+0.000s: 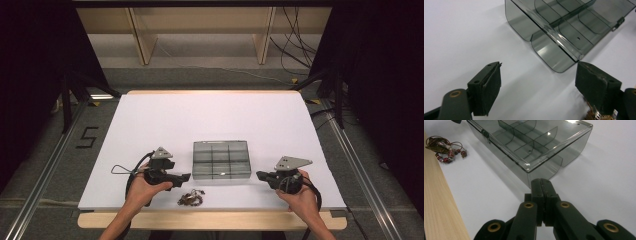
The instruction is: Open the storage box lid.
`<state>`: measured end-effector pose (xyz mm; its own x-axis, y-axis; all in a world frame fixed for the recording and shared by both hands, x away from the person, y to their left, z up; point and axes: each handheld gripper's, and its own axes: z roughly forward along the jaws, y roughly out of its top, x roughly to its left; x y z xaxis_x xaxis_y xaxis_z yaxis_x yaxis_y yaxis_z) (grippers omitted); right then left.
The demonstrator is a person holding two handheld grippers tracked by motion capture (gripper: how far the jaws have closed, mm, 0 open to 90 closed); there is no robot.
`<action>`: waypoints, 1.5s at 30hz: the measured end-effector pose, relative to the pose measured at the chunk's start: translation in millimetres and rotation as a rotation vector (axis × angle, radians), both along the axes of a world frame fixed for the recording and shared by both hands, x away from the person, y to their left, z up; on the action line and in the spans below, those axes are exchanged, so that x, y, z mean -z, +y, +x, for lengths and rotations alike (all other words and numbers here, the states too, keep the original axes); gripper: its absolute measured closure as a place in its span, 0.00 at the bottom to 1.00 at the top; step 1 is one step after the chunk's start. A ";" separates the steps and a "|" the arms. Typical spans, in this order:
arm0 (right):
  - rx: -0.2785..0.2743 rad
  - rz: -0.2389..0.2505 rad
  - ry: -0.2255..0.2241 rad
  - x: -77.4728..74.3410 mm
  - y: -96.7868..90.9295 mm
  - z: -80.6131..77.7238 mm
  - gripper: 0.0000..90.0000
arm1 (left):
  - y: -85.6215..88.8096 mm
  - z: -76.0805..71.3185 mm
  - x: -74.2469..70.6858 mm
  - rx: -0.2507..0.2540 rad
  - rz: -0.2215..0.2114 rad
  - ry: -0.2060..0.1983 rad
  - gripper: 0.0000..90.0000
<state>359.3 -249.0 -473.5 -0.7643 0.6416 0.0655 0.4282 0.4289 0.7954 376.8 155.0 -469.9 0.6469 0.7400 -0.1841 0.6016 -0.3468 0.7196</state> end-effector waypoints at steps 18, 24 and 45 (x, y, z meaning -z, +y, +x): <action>-0.040 0.002 0.005 2.7 14.4 1.2 1.00 | -1.1 -12.0 5.4 0.022 0.022 -0.009 0.24; -0.020 0.009 0.006 1.3 14.6 0.1 1.00 | -0.9 -11.4 6.6 0.039 0.038 -0.010 0.24; -0.021 0.041 -0.011 -2.9 16.4 -0.4 1.00 | -0.9 -11.7 5.8 0.025 0.035 -0.009 0.24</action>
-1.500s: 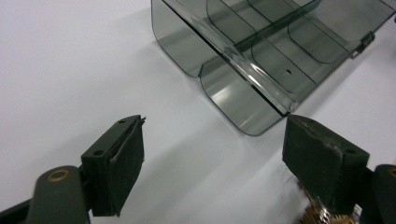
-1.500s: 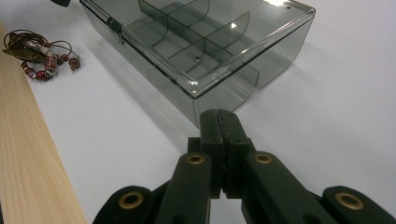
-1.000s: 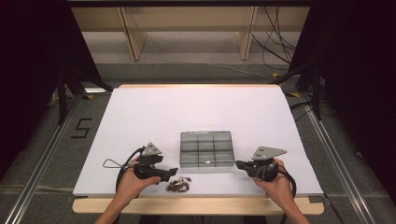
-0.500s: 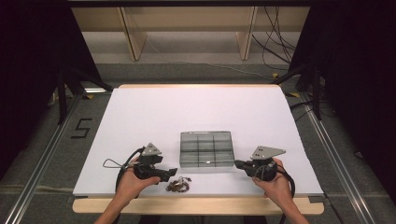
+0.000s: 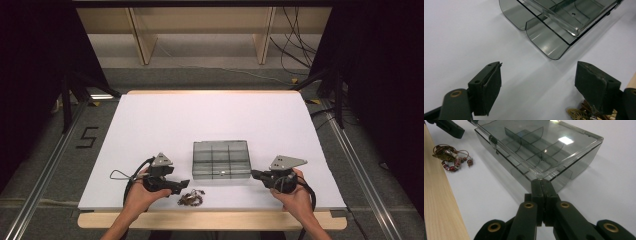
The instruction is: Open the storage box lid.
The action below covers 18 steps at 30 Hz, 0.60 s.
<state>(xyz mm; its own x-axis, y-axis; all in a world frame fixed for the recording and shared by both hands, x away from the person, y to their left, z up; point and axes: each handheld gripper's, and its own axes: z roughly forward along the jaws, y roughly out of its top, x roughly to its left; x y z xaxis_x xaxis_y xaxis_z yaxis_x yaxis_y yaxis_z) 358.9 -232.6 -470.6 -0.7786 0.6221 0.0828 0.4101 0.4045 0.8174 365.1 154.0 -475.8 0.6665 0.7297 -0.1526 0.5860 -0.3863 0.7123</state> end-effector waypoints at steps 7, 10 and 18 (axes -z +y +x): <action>-0.005 -0.005 -0.047 -2.7 1.3 3.5 1.00 | 0.2 0.5 -0.2 -0.006 -0.001 -0.003 0.24; 0.001 0.006 -0.036 -4.6 1.5 3.8 1.00 | 1.3 1.1 -0.6 0.003 0.009 -0.006 0.24; 0.021 0.030 -0.049 -9.4 3.7 5.1 1.00 | 4.4 2.6 -3.2 -0.001 -0.005 -0.018 0.24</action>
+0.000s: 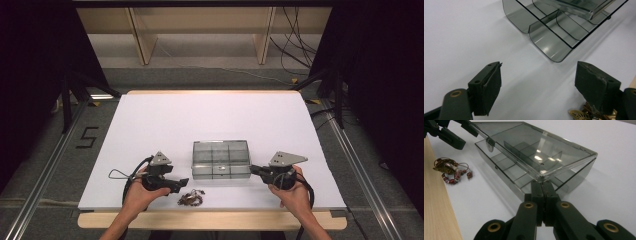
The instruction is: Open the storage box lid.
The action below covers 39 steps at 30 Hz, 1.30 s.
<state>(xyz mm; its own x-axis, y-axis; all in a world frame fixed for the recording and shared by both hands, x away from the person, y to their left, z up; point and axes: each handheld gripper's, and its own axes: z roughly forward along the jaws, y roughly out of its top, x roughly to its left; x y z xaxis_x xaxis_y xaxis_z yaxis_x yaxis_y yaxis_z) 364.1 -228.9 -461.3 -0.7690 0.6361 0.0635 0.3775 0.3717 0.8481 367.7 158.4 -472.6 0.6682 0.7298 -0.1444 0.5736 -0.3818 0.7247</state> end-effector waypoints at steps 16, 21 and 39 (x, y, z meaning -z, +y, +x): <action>-0.011 0.026 -0.037 -9.7 5.7 9.3 1.00 | 0.5 1.5 2.1 -0.014 0.019 0.004 0.24; -0.016 0.043 -0.032 -12.5 5.6 14.6 1.00 | 0.4 1.6 2.5 -0.017 0.013 0.004 0.25; -0.002 0.058 -0.070 -16.4 8.9 40.3 1.00 | 1.1 2.3 3.6 -0.022 0.016 0.013 0.25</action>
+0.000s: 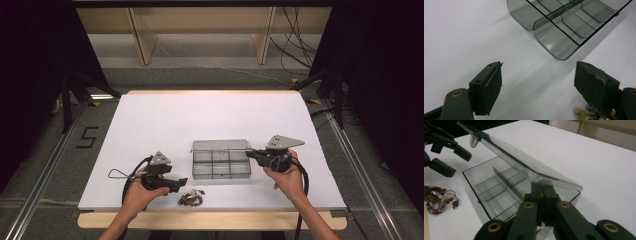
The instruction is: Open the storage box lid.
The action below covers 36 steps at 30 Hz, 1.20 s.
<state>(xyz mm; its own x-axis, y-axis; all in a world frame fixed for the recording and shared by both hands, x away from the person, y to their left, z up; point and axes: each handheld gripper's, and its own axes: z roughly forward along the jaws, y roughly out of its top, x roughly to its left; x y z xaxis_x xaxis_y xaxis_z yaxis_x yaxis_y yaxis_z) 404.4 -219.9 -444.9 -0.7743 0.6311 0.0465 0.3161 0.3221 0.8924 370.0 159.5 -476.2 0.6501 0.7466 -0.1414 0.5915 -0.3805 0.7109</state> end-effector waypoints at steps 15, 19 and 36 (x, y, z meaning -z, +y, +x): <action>-0.003 -0.007 -0.012 -1.2 3.4 14.9 1.00 | 1.6 -0.1 -2.5 0.001 0.011 -0.007 0.25; 0.004 -0.004 -0.001 -0.9 2.1 16.7 1.00 | 1.8 1.4 -5.8 -0.010 -0.005 -0.016 0.25; -0.008 0.012 -0.002 -4.5 1.0 31.5 1.00 | -9.0 33.1 -24.8 -0.036 -0.061 -0.066 0.27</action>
<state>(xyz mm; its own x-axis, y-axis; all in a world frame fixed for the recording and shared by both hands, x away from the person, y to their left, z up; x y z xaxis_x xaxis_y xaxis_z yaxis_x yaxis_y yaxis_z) 435.8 -218.9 -440.4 -0.7791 0.6247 0.0530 0.3123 0.3134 0.8968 403.1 150.6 -451.5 0.6323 0.7610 -0.1453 0.5551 -0.3141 0.7702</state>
